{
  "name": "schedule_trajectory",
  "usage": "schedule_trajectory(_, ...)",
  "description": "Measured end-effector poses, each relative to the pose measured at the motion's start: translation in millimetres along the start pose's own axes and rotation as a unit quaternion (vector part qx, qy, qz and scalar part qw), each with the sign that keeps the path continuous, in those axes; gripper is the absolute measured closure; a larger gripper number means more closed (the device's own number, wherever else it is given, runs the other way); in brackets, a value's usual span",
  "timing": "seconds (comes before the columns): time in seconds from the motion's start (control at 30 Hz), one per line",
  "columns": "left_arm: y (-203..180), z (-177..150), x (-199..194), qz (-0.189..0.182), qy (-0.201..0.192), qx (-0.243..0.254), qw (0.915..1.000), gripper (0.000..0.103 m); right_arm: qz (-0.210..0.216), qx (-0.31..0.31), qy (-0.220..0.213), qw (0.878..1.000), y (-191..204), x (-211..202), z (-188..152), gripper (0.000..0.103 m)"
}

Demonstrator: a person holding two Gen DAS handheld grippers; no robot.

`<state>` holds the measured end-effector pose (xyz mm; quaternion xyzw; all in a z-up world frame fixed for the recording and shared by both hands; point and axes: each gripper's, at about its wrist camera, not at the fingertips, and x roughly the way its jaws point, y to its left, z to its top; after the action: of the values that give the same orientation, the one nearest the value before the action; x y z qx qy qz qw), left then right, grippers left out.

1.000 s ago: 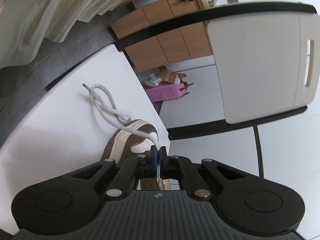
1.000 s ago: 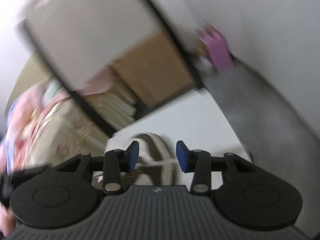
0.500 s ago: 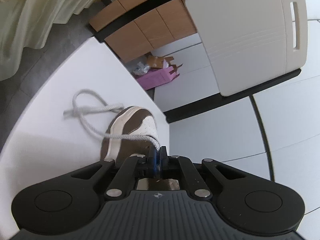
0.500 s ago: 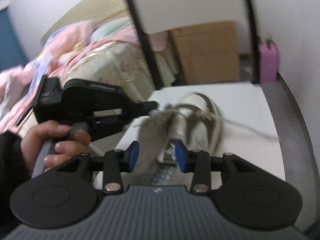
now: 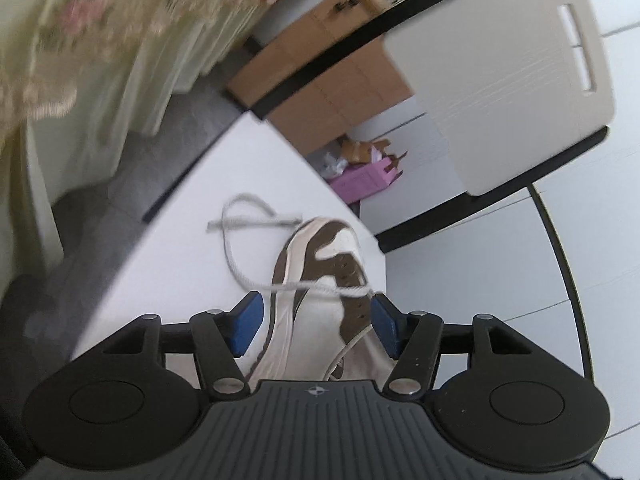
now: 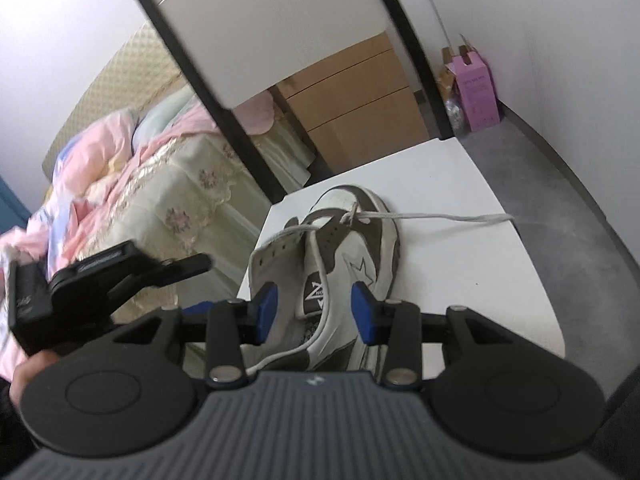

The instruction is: Lace up shoes with both hands

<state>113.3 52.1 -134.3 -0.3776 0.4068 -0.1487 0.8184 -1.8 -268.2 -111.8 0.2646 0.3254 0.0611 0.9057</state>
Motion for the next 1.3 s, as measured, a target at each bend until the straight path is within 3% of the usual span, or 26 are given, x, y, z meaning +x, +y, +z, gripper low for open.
schedule_trajectory(0.13,-8.0,-6.6,-7.6,0.03,-0.041,0.053,0.9973,0.039,-0.001,0.022,-0.011,1.0,-5.3,-6.6,3.2,0.058)
schedule_trajectory(0.37,-11.5,-3.0,16.2,0.115,-0.069,0.165,0.977,0.041,-0.014,0.035,-0.018,0.999,-14.4,-4.6,4.2,0.056)
schedule_trajectory(0.57,-3.4,-2.4,45.1,0.169,-0.081,0.202,0.9614,0.046,-0.02,0.06,-0.004,0.998,-22.9,8.1,3.4,0.056)
schedule_trajectory(0.63,-3.3,-4.0,53.5,0.17,-0.082,0.217,0.9578,0.046,-0.023,0.061,0.001,0.998,-23.0,12.4,2.6,0.056)
schedule_trajectory(0.83,6.7,-1.2,69.7,0.156,-0.076,0.211,0.962,0.053,-0.022,0.081,0.012,0.996,-25.9,26.4,3.2,0.056)
schedule_trajectory(1.0,8.8,-1.4,80.8,0.162,-0.065,0.22,0.9598,0.055,-0.02,0.104,0.022,0.994,-29.5,33.4,2.1,0.055)
schedule_trajectory(1.17,17.0,3.9,87.9,0.15,-0.057,0.196,0.9673,0.061,-0.019,0.111,0.024,0.993,-29.9,34.6,1.4,0.055)
schedule_trajectory(1.23,19.1,6.3,89.8,0.138,-0.053,0.187,0.9711,0.075,-0.02,0.112,0.024,0.993,-30.3,34.3,1.3,0.055)
schedule_trajectory(1.3,18.5,4.5,91.0,0.142,-0.052,0.193,0.9693,0.081,-0.021,0.114,0.024,0.993,-31.0,34.0,1.0,0.055)
